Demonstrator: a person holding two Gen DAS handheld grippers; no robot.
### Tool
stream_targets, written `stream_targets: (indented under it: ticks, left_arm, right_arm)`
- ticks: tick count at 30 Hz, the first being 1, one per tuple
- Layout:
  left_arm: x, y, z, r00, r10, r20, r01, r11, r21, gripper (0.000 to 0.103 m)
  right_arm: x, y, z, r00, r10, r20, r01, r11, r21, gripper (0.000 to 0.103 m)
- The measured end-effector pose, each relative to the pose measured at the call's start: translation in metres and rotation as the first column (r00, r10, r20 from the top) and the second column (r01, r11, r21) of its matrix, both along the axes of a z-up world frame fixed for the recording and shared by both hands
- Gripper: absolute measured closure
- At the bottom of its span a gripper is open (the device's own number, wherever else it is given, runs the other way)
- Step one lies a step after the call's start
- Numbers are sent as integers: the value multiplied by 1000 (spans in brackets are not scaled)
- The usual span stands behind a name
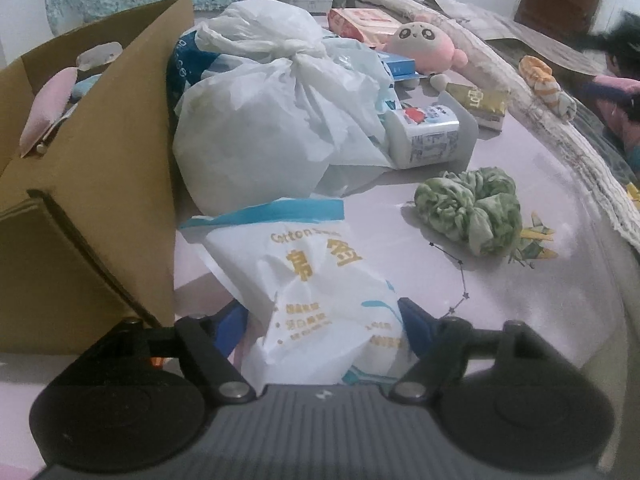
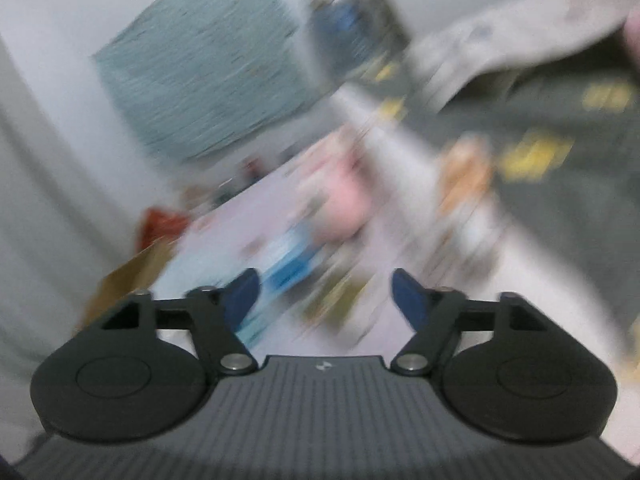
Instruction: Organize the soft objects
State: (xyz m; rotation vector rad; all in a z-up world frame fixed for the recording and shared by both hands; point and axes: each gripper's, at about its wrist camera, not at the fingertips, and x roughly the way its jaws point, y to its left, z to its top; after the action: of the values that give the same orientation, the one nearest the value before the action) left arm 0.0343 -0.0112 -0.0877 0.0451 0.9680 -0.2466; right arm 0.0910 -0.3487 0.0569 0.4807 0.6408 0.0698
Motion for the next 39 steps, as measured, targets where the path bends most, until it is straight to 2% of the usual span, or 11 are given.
stream_targets:
  ticks: [3,9,10,14,16,21,26,31,36,39]
  left_arm:
    - [-1,1,1,1000,6,7,-6,1000,-3,28]
    - [-3,6,2,1000,12,19,-12,1000,-21,35]
    - [-3,7,2,1000,14,20,-13,1000,-25,36]
    - [-5,7,4,1000,13,28,-13,1000,-27,39]
    - [-7,8,5,999,13,34,-12,1000,-29,40]
    - [-13,12,8,999,8,48,-5,998,-56,42]
    - [-22,21,15,997,3,73,4,995,-98,43]
    - [-33,31,26,998,-12,68,25,981,-194,43]
    - [-47,47,54,996,-30,84,55,950,-308,43]
    - [-55,66,81,992,-31,120,74,923,-376,43]
  right_arm:
    - [37,-30,-2,995,-92,-28,89,991,-100,21]
    - [90,-59,-40,977,-148,-154,125,980,-153,21]
    - [96,-56,-47,974,-146,-171,120,980,-158,26]
    - [101,-51,-61,969,-145,-198,113,979,-168,58]
    - [99,-50,-60,971,-144,-190,113,980,-166,61]
    - [76,-49,-43,976,-162,-144,136,975,-176,62]
    - [33,-54,-22,979,-181,-93,169,978,-121,62]
    - [-17,-50,-8,985,-163,-52,162,987,-22,62]
    - [-50,-22,10,999,-35,-7,36,988,153,62]
    - [-45,11,26,995,89,35,-94,976,199,62]
